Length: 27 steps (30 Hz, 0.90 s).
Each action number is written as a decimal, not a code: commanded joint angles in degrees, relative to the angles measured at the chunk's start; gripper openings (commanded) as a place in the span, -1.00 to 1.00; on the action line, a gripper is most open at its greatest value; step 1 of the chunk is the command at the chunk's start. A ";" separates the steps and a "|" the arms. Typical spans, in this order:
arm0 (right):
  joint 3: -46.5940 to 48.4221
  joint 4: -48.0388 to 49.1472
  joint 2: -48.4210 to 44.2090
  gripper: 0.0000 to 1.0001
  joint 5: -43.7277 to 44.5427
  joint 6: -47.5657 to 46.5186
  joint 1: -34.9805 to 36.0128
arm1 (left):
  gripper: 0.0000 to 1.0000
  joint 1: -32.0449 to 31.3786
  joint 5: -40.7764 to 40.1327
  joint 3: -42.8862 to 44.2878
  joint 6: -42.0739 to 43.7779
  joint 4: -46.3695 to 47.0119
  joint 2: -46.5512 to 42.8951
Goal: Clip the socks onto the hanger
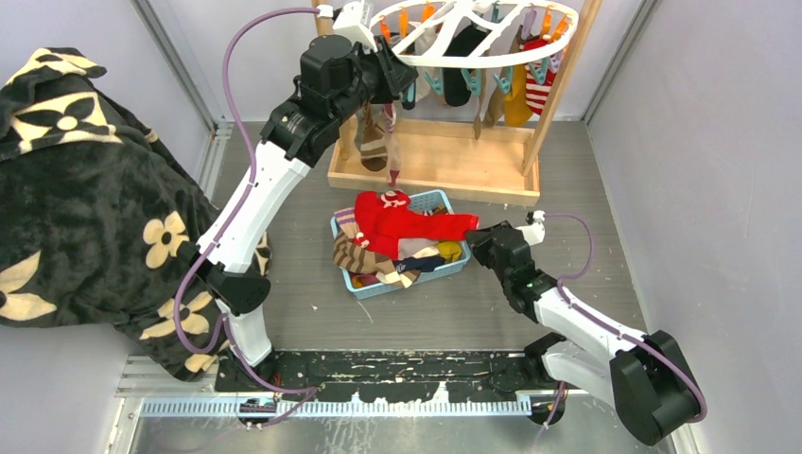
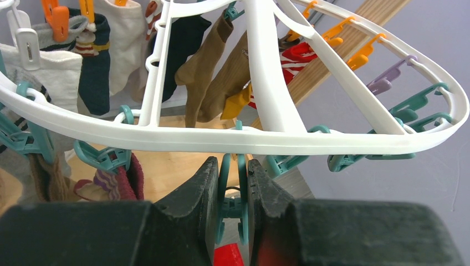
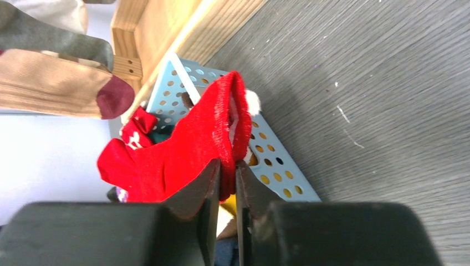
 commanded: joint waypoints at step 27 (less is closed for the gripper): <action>51.61 -27.49 6.91 -0.98 -23.71 -60.50 3.03 | -0.74 -1.35 -1.22 -0.89 3.95 2.42 -1.72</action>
